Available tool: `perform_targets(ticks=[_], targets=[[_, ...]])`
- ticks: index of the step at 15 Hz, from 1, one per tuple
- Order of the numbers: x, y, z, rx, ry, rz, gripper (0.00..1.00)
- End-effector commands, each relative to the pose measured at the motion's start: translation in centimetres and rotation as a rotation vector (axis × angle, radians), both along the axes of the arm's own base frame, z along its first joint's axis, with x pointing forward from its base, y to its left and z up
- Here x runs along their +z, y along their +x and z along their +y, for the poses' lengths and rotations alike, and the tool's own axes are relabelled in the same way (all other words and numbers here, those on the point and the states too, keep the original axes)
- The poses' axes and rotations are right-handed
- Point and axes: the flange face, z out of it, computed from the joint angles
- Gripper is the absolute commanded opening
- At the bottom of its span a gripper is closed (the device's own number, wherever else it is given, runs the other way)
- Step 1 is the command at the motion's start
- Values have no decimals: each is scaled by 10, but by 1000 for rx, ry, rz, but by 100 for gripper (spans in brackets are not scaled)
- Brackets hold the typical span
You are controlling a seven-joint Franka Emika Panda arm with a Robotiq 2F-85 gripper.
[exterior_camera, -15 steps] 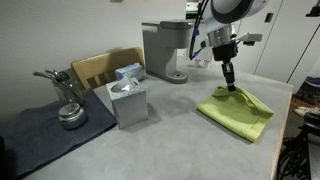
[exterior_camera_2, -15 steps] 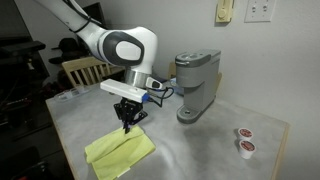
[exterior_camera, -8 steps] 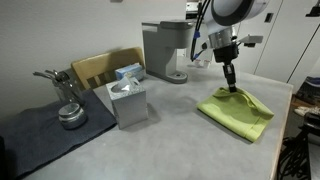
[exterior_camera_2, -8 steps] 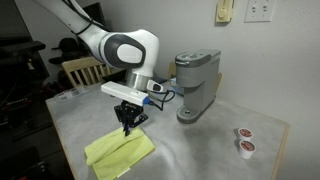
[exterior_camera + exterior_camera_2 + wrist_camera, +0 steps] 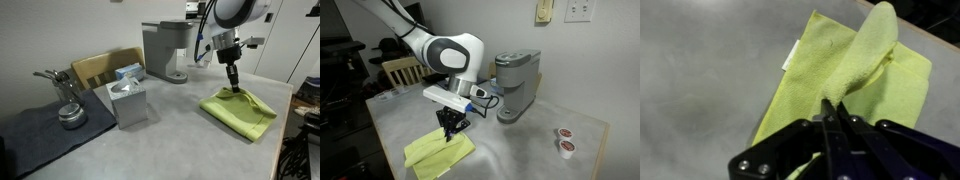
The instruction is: Fold the towel once on the table
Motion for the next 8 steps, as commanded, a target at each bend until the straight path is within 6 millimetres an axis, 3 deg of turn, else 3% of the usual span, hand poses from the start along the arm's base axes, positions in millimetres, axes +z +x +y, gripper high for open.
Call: perform_targets(ticks=[1,8], targets=[[-6,-1,-11,0,20,18,30],[-7,-2,-7,-2,25,17,77]])
